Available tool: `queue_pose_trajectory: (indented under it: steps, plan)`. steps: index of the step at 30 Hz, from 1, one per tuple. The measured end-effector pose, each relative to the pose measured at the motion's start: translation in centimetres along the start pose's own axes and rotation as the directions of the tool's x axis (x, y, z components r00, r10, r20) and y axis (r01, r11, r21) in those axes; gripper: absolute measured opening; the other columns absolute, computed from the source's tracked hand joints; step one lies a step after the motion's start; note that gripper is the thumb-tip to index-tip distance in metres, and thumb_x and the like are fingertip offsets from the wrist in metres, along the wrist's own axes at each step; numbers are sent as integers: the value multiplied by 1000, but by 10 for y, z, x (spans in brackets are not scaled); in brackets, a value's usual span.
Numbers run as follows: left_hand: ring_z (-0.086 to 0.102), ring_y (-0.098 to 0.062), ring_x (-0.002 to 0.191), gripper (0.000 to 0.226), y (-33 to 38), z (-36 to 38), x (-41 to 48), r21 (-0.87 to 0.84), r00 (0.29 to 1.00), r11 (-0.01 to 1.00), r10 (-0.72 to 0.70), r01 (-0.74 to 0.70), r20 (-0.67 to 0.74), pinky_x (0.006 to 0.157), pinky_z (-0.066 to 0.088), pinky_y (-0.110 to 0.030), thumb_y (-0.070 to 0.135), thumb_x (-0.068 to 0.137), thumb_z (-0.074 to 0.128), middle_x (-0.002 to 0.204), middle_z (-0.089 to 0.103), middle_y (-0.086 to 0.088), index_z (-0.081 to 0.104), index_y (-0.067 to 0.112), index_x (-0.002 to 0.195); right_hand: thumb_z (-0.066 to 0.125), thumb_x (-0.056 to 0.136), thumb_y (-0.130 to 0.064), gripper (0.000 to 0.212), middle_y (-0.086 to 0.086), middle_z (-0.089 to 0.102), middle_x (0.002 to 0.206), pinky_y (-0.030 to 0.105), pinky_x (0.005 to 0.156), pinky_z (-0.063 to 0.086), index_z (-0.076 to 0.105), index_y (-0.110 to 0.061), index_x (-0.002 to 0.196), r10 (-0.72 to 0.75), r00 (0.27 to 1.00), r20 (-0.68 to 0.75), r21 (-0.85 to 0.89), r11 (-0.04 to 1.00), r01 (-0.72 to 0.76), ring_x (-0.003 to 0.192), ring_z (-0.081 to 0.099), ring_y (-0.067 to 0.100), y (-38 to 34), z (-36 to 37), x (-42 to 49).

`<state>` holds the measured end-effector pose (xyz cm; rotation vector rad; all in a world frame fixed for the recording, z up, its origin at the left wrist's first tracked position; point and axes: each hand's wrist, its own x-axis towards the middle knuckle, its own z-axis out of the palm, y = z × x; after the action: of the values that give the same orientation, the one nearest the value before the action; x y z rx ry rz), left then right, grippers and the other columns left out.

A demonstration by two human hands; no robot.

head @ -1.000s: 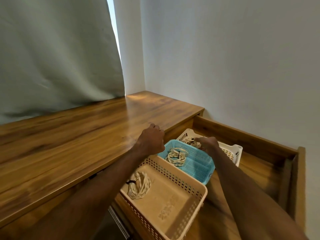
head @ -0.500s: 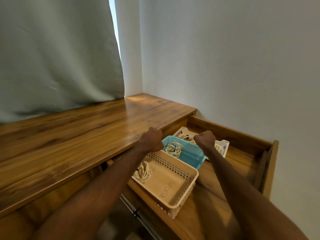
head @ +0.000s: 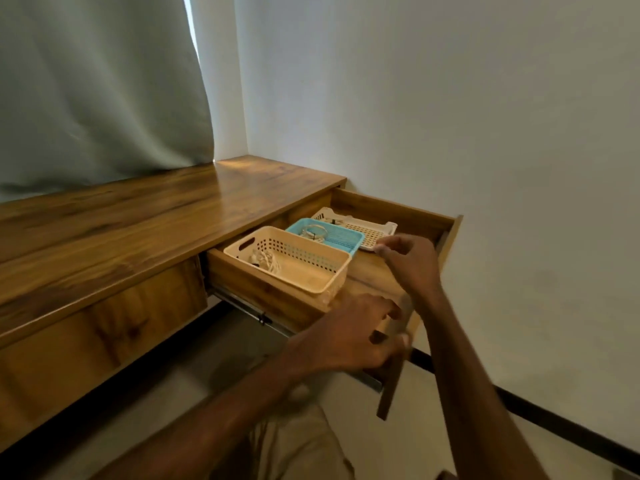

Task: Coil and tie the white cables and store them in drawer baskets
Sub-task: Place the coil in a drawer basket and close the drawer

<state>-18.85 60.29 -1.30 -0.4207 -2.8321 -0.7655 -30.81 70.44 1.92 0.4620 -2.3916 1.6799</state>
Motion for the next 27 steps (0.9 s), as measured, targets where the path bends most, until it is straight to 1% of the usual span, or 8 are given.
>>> queue_pose_trajectory:
  steps: [3,6,10,14,17,20,24,27]
  plan:
    - [57,-9,95,49,20,35,-7,166,992,980,121,-113,-42,88,55,-31,54,92,66,114,62,-1,59,16,122,73,86,-20,42,6,65,129,39,102,50,67,-13,127,122,975,-184,-141,979,-149,118,60,21,23,-15,-42]
    - [54,-14,105,54,23,54,-6,295,974,948,165,-115,-152,94,50,-32,42,88,71,124,57,-4,55,13,130,70,91,-25,54,10,57,125,35,88,46,50,-5,137,362,922,-135,6,931,-364,109,53,22,35,-24,-65]
    - [52,-14,106,54,20,53,-6,262,979,964,97,-48,-178,94,50,-31,29,83,73,125,53,-3,53,14,130,60,99,-24,21,0,50,85,30,70,42,50,-6,102,454,886,-96,122,889,-442,73,49,12,34,-18,-66]
    - [54,-11,105,55,4,44,-10,261,983,965,30,18,-181,84,44,-20,33,83,72,127,53,1,52,18,132,56,100,-18,24,-3,43,75,30,68,40,43,-14,81,475,878,-60,136,875,-465,64,40,7,25,-2,-58]
    - [52,-10,113,53,-17,33,-16,297,978,953,-2,65,-208,85,47,-20,36,87,69,133,51,3,51,21,135,58,100,-22,15,4,60,99,28,65,43,53,-13,111,484,874,-54,152,869,-472,78,54,12,29,25,-49]
    - [43,-11,130,58,-44,14,-23,342,965,930,-42,132,-260,96,42,-21,45,87,69,144,43,4,51,24,138,55,103,-28,44,8,58,135,37,96,48,47,-13,143,526,850,4,219,829,-514,119,58,26,26,54,-38]
    - [23,-19,149,81,-84,-18,-30,400,926,867,-159,297,-343,119,37,-45,61,82,69,159,29,-1,39,25,147,53,101,-21,54,4,52,147,48,109,46,39,-22,153,444,888,117,277,844,-459,131,52,26,30,99,-20]
    - [12,-27,155,111,-115,-48,-33,470,869,757,-262,455,-419,124,28,-48,74,75,69,167,13,-7,21,17,157,55,99,-15,60,2,53,144,46,106,49,35,-24,155,353,919,174,314,865,-392,127,54,22,23,136,-12]
